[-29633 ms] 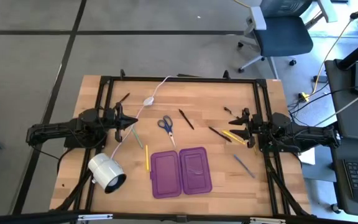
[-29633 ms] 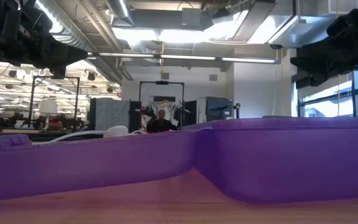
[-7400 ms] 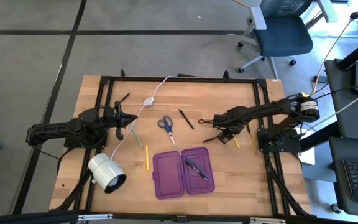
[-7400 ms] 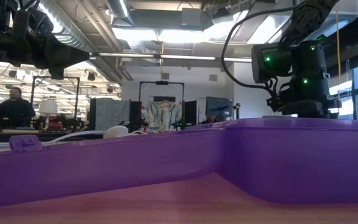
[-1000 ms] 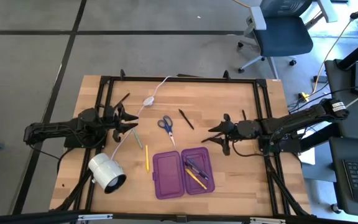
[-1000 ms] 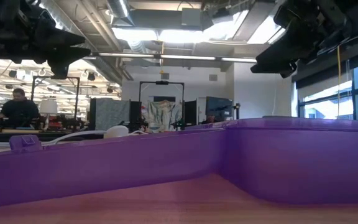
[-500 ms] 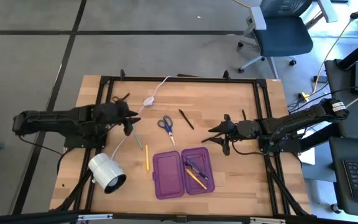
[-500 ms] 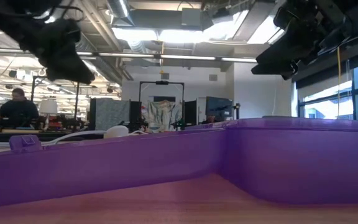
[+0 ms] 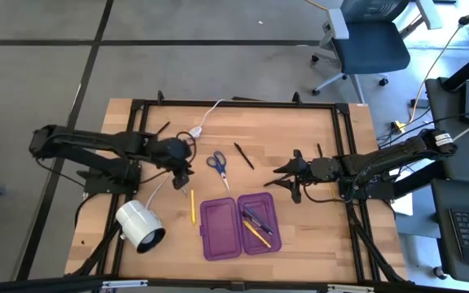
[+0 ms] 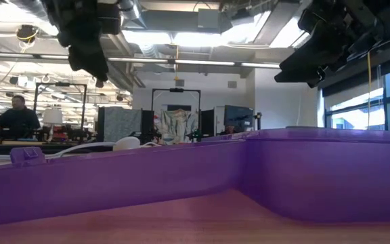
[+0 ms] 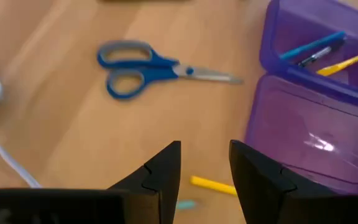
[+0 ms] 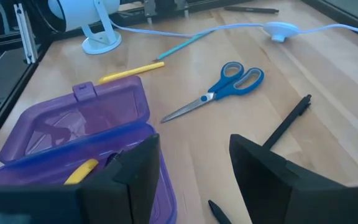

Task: Pick & place school supplies into a supply box
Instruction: Put the yellow pen into the purple supply box

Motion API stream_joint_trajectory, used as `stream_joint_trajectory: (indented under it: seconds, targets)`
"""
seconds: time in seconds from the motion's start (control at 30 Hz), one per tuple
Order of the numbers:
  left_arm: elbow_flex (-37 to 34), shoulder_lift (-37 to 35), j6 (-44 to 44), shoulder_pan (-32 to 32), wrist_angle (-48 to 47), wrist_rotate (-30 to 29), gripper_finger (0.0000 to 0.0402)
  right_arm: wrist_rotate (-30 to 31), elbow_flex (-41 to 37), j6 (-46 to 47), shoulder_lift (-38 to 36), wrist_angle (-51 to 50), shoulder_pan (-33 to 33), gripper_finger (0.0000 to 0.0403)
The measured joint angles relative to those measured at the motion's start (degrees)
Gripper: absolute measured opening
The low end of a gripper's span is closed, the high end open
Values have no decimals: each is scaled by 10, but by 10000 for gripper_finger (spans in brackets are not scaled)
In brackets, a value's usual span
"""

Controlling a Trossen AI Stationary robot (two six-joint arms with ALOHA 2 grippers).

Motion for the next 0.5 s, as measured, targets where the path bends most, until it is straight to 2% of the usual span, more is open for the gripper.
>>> stream_joint_trajectory:
  seconds: [0.17,0.33,0.5]
  targets:
    - [60,73,-100,-53,-73,-43,129,0,0,0,0,-3,0,197]
    - [104,140,-210,-97,-115,-45,129,1,0,0,0,-12,0,197]
    - [121,197,-325,-130,-116,-26,129,1,-4,0,0,-22,0,197]
